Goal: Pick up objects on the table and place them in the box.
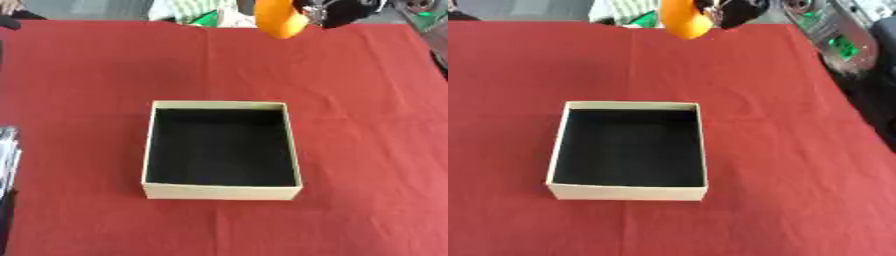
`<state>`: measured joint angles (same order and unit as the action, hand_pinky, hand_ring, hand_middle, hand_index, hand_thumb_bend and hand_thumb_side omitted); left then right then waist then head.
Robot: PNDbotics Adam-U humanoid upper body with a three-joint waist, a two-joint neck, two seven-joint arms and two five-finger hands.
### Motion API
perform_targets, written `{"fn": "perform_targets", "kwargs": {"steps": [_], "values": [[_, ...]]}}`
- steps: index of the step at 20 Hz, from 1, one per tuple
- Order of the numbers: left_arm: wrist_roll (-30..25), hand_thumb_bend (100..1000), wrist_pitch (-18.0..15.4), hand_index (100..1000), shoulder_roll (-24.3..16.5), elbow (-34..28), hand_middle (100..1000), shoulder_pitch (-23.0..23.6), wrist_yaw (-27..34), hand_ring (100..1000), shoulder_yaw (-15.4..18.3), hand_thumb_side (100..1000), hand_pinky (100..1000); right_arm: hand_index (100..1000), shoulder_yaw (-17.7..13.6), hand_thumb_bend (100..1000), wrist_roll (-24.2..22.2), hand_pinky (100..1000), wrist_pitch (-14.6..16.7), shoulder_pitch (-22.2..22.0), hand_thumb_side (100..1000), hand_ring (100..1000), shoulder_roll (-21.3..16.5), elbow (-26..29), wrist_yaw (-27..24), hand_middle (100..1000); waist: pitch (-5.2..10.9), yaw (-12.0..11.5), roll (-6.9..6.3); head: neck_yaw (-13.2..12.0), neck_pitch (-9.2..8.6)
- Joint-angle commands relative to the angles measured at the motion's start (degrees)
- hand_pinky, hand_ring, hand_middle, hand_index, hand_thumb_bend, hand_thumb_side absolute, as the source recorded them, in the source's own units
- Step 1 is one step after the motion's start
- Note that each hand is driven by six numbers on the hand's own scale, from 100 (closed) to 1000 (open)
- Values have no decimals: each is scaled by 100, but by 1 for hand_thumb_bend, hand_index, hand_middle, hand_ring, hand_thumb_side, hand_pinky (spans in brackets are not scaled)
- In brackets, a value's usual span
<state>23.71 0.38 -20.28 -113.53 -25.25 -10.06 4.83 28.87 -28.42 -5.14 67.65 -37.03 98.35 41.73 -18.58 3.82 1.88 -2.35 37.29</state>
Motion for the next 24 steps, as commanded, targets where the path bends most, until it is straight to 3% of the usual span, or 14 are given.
{"fn": "perform_targets", "kwargs": {"steps": [1,4,11,24], "values": [[-26,167,2,844,-135,-106,697,-47,-7,659,35,678,448,332,-92,100,-729,560,-914,46,109,480,-436,1422,-763,284,158,-13,-6,26,24],[-42,168,-2,844,-115,-106,698,-50,0,659,26,678,448,334,6,100,-940,559,-1154,112,111,480,-335,1600,-981,285,164,-20,-6,52,22],[-50,165,-11,844,-73,-106,698,-52,18,659,22,679,447,340,349,100,-1087,560,-1369,32,126,480,-1,1624,-885,289,149,-77,-19,98,36],[-75,167,-10,842,-4,-106,696,-41,46,657,7,679,445,346,683,100,-1275,560,-1650,-212,144,481,290,1624,-670,295,116,-150,-46,174,42]]}}
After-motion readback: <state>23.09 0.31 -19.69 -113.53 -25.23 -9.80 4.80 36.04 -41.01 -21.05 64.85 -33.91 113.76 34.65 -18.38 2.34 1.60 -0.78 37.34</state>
